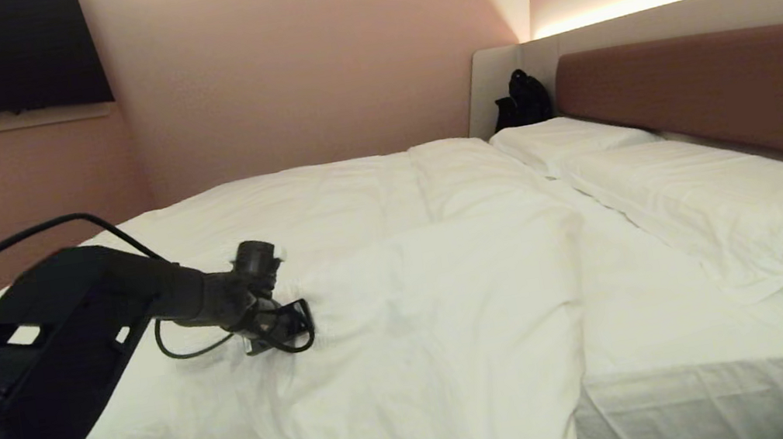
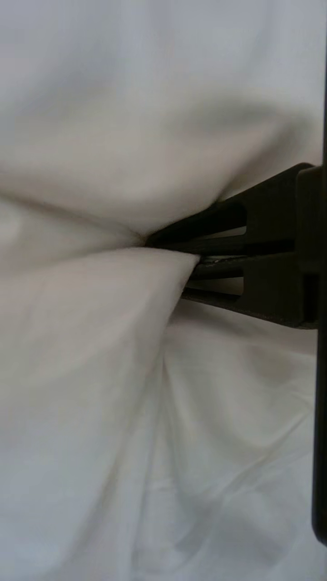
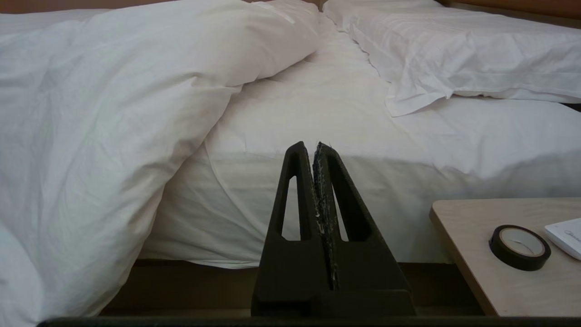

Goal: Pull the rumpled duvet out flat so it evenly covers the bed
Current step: Flatten the corners of the folded blanket

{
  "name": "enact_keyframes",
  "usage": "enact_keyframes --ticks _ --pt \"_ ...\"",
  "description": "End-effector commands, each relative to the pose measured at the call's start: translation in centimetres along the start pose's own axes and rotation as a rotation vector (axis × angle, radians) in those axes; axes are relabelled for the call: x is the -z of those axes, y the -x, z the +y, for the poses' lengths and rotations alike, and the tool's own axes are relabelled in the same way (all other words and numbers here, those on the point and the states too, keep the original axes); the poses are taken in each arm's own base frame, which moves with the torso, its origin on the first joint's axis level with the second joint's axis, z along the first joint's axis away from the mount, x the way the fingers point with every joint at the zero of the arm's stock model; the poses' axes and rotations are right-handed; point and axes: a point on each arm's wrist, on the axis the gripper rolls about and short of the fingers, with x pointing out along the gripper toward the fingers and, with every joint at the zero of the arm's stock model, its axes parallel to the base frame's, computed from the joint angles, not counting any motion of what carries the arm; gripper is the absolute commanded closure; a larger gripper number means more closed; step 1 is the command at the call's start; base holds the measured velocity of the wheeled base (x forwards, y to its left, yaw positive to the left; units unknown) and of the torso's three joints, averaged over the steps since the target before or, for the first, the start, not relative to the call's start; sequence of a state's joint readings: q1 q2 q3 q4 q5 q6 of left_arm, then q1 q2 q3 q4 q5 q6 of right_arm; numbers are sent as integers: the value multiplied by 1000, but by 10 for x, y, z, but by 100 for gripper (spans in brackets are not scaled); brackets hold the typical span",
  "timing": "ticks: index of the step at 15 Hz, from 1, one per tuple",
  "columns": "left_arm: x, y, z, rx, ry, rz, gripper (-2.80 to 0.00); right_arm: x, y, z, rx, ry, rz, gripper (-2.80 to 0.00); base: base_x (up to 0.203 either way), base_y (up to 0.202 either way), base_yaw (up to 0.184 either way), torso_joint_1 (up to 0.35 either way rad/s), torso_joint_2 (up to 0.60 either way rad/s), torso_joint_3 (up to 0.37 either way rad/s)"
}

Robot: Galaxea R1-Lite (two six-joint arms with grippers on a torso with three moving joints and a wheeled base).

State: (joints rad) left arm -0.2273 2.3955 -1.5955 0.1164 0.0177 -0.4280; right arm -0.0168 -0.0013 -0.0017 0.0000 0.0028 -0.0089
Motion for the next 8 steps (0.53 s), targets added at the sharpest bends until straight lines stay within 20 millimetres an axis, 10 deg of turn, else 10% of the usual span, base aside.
enact_keyframes --ticks 1,8 --pt "-3 36 -22 55 -18 -45 0 0 0 0 0 0 1 0 0 0 0 0 0 0" --pt "52 158 -93 327 -124 22 0 0 0 0 0 0 1 0 0 0 0 0 0 0"
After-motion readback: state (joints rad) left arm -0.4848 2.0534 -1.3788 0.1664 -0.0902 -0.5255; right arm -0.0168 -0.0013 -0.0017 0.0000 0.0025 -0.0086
